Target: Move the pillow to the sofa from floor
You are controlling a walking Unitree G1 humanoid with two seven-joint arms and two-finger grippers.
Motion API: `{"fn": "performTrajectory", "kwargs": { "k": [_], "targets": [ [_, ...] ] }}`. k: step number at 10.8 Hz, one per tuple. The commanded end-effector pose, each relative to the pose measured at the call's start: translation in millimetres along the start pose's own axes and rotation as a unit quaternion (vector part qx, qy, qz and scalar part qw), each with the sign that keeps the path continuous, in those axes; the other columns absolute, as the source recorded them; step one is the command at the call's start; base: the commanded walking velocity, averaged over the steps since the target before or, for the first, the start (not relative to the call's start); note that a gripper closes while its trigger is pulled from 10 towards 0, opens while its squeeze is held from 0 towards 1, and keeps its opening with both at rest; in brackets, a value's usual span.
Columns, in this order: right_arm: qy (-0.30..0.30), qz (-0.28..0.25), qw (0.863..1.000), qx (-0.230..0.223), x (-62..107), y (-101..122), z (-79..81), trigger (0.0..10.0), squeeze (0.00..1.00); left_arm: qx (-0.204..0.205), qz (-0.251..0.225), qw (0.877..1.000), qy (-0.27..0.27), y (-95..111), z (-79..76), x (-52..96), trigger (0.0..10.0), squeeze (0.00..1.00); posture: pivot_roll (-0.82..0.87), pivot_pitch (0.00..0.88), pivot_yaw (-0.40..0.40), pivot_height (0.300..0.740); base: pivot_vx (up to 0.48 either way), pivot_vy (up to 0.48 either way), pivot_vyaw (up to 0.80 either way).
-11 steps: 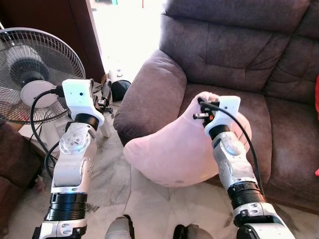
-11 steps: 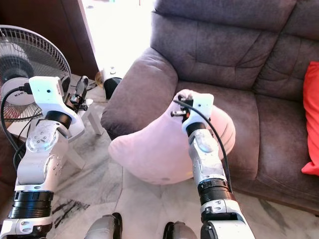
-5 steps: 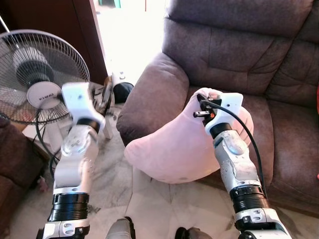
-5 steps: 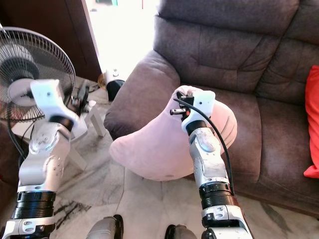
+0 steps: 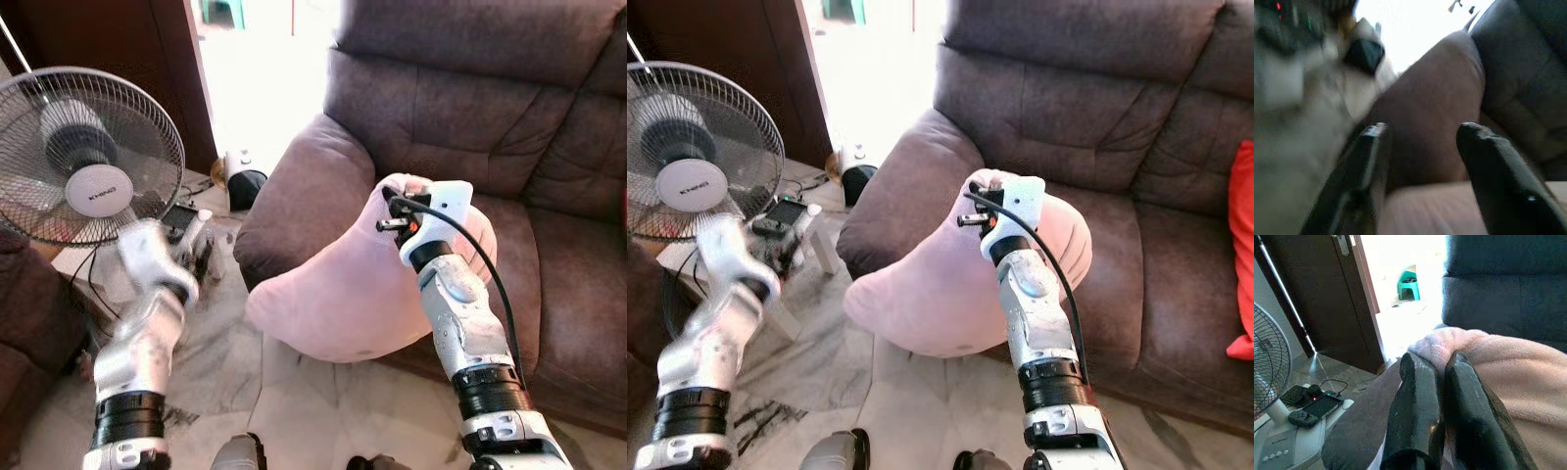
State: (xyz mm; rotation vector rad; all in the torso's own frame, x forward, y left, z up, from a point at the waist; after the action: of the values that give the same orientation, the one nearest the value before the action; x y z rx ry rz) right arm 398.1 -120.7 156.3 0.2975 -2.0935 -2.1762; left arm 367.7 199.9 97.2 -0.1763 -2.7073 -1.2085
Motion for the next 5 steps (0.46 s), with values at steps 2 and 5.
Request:
{"fn": "performTrajectory", "kwargs": {
  "k": [2,5],
  "targets": [
    [0.01,-0.077,0.997,0.005,-6.1,47.9,6.0,10.0,0.0,0.045,0.033,0.998,0.004,-12.0,1.8,-6.0,10.0,1.0,0.14,0.062,-0.026,0.74,0.0,0.0,0.0],
    [0.013,-0.093,0.995,-0.012,-8.0,64.0,8.6,10.0,0.0,0.058,0.064,0.996,0.015,-20.9,9.6,-15.1,10.0,1.0,0.13,0.075,-0.019,0.74,0.0,0.0,0.0]
  ]
}}
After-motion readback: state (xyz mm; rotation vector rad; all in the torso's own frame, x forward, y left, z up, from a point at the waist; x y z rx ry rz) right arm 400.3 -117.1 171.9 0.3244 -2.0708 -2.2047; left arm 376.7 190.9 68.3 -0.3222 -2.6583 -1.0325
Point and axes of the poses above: a point about 5 cm out from each wrist's last joint towards the gripper, its own x axis pointing back from the gripper into the wrist, its own y axis along the axis of the wrist's last joint, z = x × y, the point moved 5 cm from there along -x, pointing out of the wrist towards the gripper, and after that the axes turned 5 degrees about x, right-handed, at the moved point
